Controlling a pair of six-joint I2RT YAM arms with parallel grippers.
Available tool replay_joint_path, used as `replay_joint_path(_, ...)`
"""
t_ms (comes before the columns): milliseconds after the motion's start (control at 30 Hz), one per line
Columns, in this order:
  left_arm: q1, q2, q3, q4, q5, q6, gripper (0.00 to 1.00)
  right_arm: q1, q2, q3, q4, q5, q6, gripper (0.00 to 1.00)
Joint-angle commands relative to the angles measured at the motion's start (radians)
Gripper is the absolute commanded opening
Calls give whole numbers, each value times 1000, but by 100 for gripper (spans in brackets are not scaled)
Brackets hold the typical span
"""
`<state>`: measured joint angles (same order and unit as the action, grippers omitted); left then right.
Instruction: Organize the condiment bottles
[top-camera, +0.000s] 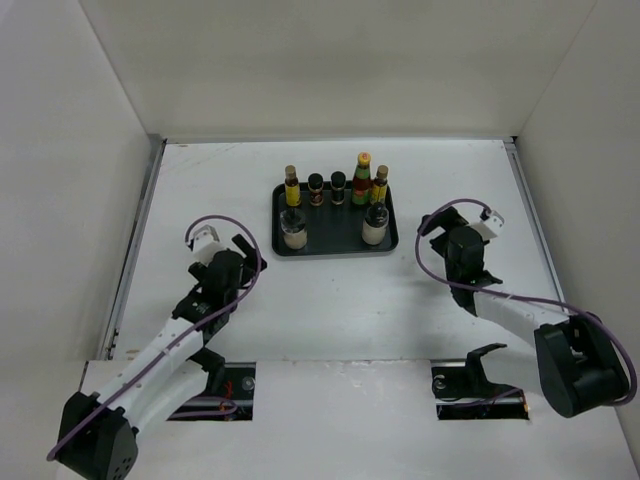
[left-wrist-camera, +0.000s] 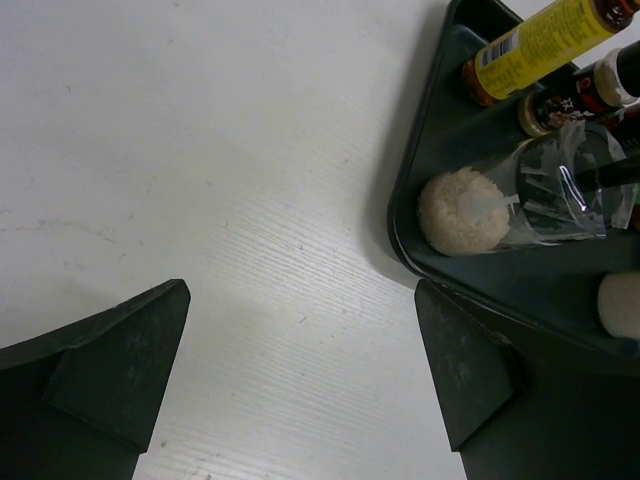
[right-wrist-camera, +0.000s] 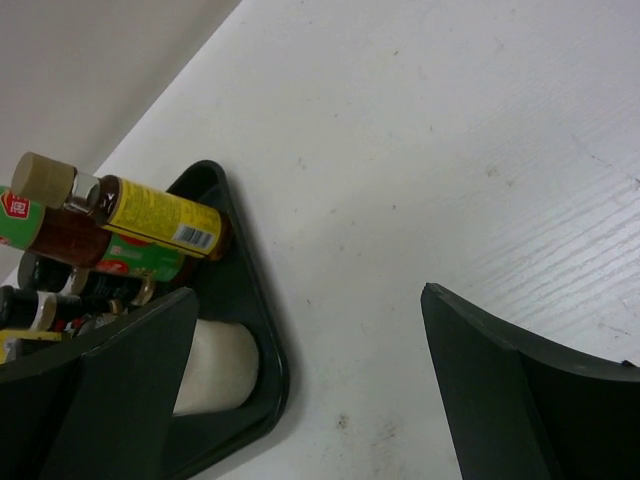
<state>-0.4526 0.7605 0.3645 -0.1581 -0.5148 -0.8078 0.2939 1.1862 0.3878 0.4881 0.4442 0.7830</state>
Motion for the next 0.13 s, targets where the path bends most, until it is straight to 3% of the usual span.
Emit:
replay_joint_path(0, -21, -1, 68, 35, 6, -1, 100, -6, -3, 25, 64, -21, 10, 100)
replay_joint_path(100, -31, -3, 82, 37, -7, 5, 100, -6, -5, 25, 64, -25, 10, 100)
